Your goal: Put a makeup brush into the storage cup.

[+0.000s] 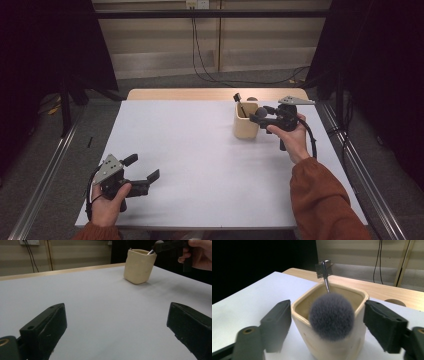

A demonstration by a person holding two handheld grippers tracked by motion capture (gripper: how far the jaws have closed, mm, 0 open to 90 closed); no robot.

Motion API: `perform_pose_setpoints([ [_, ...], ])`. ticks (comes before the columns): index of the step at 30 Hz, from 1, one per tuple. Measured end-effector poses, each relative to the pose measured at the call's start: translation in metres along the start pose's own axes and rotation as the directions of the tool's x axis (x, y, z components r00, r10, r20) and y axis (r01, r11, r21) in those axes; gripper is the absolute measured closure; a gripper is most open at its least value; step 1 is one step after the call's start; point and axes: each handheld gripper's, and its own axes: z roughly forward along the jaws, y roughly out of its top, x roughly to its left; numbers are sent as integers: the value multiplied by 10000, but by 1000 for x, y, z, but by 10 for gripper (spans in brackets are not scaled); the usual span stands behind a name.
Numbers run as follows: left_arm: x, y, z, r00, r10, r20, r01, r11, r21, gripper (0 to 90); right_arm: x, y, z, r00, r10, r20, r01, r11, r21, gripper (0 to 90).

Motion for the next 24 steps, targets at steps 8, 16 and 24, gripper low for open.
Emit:
perform_pose_setpoints([
  [8,1,1,3,10000,-31,63,31,10000,37,28,2,-7,-6,9995,7,319,-2,9999,-172,33],
  [16,2,0,0,10000,-35,-71,35,10000,2,28,3,-11,-13,9997,108,222,-101,9994,-318,0],
  [24,2,-1,-6,10000,60,-41,-60,10000,-74,28,12,-14,-21,9991,67,421,-46,9987,-505,9],
])
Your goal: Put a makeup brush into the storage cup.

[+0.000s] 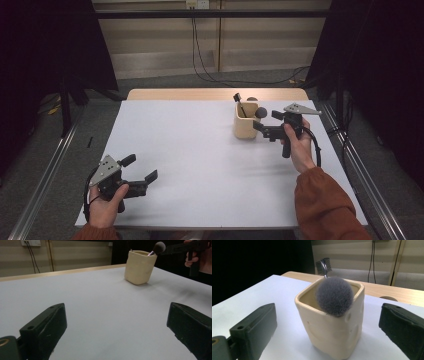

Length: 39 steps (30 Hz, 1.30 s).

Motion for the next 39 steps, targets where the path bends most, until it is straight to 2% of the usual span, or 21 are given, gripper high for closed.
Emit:
perform_pose_setpoints([
  [6,0,0,1,10000,-44,1,44,10000,-31,28,4,1,-4,9997,-10,250,12,10000,-91,11],
  [11,0,0,0,10000,-22,0,22,10000,-22,28,8,-4,-11,9986,-195,485,203,9997,-154,9],
  [20,-1,1,2,10000,28,84,-27,10000,-25,28,10,-10,-25,9985,-131,526,151,9992,-380,9],
  [26,-1,1,1,10000,34,61,-33,10000,-30,28,14,-13,-33,9993,-4,386,17,9994,-346,9],
  [34,-2,1,1,10000,18,57,-18,10000,-31,27,20,-22,-43,9983,-322,484,335,9991,-254,9],
  [39,-3,1,0,10000,36,87,-35,9999,-96,26,20,-25,-52,9981,-247,560,266,9991,-337,9],
])
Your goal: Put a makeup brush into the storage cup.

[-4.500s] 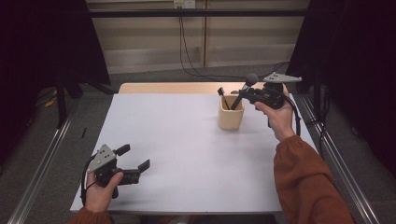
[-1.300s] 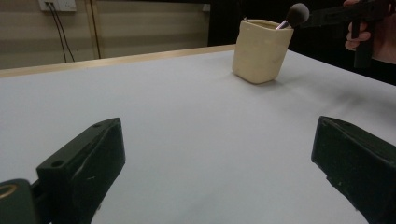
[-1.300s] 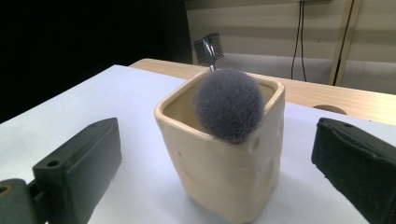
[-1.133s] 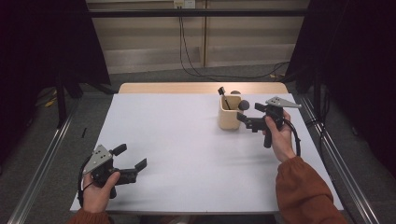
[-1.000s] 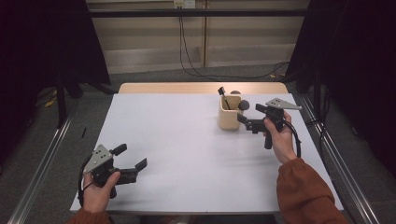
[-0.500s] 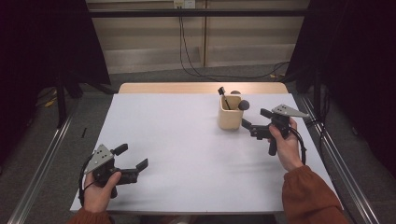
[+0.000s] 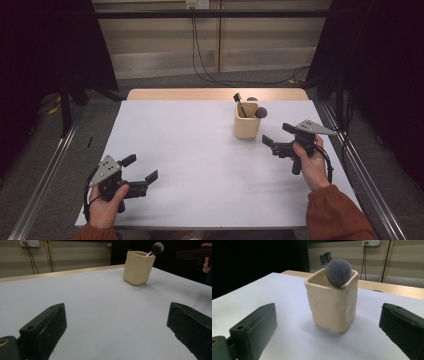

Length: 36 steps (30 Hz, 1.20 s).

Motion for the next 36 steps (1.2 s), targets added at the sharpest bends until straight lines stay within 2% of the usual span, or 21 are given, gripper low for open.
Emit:
perform_pose_setpoints([
  [2,0,0,-1,10000,72,2,-72,10000,-48,21,0,-2,-3,10000,8,21,-8,10000,-31,8],
  [5,0,0,0,10000,-36,-74,36,10000,-10,21,3,-7,-7,10000,9,21,-9,10000,21,10],
  [8,0,0,-1,10000,-3,-66,3,10000,-16,21,5,-7,-12,9998,-148,162,151,9997,-183,12],
  [23,0,-1,-2,9999,-89,-110,89,10000,-3,21,7,-27,-43,9995,-181,273,181,9998,-16,12],
  [36,0,-2,-4,9995,-178,-249,178,9998,6,21,7,-39,-73,9977,-213,648,216,9998,-37,11],
])
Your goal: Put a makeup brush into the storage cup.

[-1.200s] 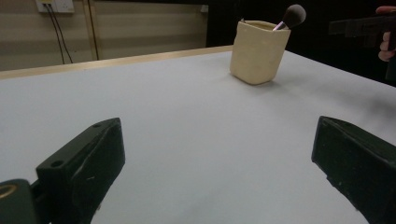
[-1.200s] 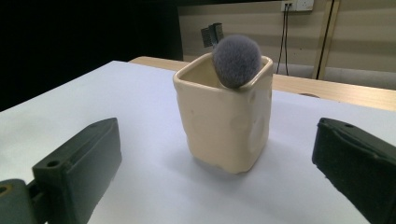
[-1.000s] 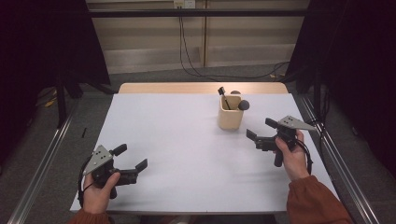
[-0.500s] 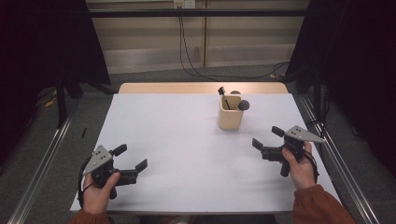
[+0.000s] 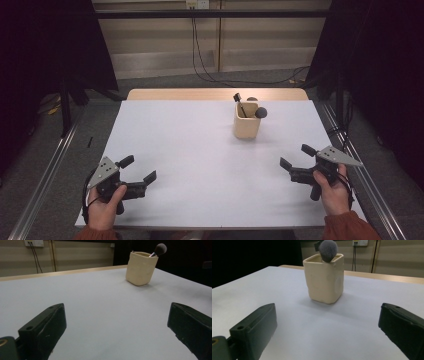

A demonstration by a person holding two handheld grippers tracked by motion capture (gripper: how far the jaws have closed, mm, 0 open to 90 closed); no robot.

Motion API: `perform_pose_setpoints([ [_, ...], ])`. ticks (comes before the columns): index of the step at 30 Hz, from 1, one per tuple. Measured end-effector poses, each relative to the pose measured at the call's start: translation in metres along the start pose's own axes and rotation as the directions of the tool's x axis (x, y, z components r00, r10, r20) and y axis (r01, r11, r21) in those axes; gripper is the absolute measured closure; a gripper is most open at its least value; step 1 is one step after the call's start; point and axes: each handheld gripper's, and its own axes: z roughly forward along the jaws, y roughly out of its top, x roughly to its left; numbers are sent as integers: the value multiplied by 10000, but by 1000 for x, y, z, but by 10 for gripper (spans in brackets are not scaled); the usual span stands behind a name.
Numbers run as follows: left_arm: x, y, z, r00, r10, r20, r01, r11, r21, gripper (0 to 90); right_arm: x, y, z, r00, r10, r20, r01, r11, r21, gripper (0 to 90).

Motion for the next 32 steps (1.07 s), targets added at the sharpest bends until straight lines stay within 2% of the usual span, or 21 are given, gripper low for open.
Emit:
perform_pose_setpoints([
  [2,0,-1,0,10000,-21,-25,21,10000,-4,21,0,-2,-4,9999,-112,125,111,9999,92,11],
  [5,1,-1,3,10000,-29,-58,29,9999,112,21,0,-5,-10,10000,17,79,-18,9999,132,11],
  [11,1,-1,1,9998,-31,-180,33,9999,111,21,0,-12,-16,9985,-253,494,241,9994,249,12],
  [17,0,-2,-1,9998,-36,-183,38,9999,113,21,-1,-17,-25,9983,-89,571,83,9999,103,10],
  [19,0,-1,-2,9998,-44,-209,46,10000,69,21,1,-19,-27,9962,-409,773,400,9991,127,9],
  [21,0,-1,-3,9998,10,-205,-9,10000,81,21,2,-19,-28,9986,-101,510,100,9999,30,8],
  [23,-1,-1,-4,9998,31,-213,-30,10000,38,21,2,-19,-27,9979,-313,571,311,9995,48,7],
  [25,0,-1,-5,9996,16,-264,-15,10000,44,21,1,-19,-25,9989,-172,433,169,9998,58,7],
  [32,0,-1,-6,9995,-1,-304,1,10000,22,21,1,-19,-24,9992,-168,360,167,9999,29,7],
])
